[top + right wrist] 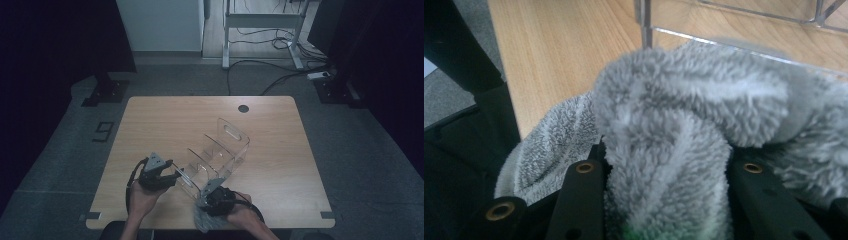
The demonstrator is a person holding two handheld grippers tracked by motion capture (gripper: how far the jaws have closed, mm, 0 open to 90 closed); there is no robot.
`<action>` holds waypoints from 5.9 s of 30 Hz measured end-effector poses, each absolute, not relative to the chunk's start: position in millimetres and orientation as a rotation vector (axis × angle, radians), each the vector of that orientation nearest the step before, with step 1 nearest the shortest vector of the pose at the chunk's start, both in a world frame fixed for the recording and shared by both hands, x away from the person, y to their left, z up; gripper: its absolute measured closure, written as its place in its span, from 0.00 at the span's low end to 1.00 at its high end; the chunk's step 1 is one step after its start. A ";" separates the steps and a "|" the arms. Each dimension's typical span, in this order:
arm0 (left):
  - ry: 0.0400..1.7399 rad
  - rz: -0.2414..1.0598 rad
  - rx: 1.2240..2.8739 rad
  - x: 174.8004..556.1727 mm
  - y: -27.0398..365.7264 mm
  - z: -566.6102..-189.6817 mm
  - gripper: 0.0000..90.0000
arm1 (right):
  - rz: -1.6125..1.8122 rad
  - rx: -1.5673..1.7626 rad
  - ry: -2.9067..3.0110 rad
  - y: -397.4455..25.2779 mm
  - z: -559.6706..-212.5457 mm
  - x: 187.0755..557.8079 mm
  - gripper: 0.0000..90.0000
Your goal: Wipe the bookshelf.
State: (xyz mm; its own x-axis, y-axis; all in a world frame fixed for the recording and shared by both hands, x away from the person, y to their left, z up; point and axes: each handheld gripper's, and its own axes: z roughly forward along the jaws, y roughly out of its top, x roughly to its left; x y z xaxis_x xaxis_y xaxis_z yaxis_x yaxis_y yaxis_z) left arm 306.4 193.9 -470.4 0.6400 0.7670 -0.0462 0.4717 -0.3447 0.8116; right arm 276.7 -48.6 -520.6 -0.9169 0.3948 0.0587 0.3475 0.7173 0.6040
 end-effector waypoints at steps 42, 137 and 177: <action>0.958 0.470 1.979 310.3 209.1 -473.3 0.49 | 1.079 0.918 2.539 -184.2 -443.5 305.3 0.70; 0.981 0.406 2.117 289.8 199.9 -499.5 0.00 | 1.209 0.952 2.582 -198.5 -464.4 390.5 0.14; 1.152 0.396 2.076 328.2 231.5 -496.3 0.03 | 1.210 0.835 2.712 -175.3 -474.0 373.6 0.16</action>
State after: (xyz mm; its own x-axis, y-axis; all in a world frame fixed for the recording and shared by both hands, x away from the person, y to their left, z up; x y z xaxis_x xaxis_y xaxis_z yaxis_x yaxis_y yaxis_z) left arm 328.2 231.5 -496.3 0.5536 0.8296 -0.0732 0.6090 -0.3433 0.7151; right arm 373.6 -175.3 -474.0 -0.8519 0.4979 0.1622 0.4532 0.5458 0.7048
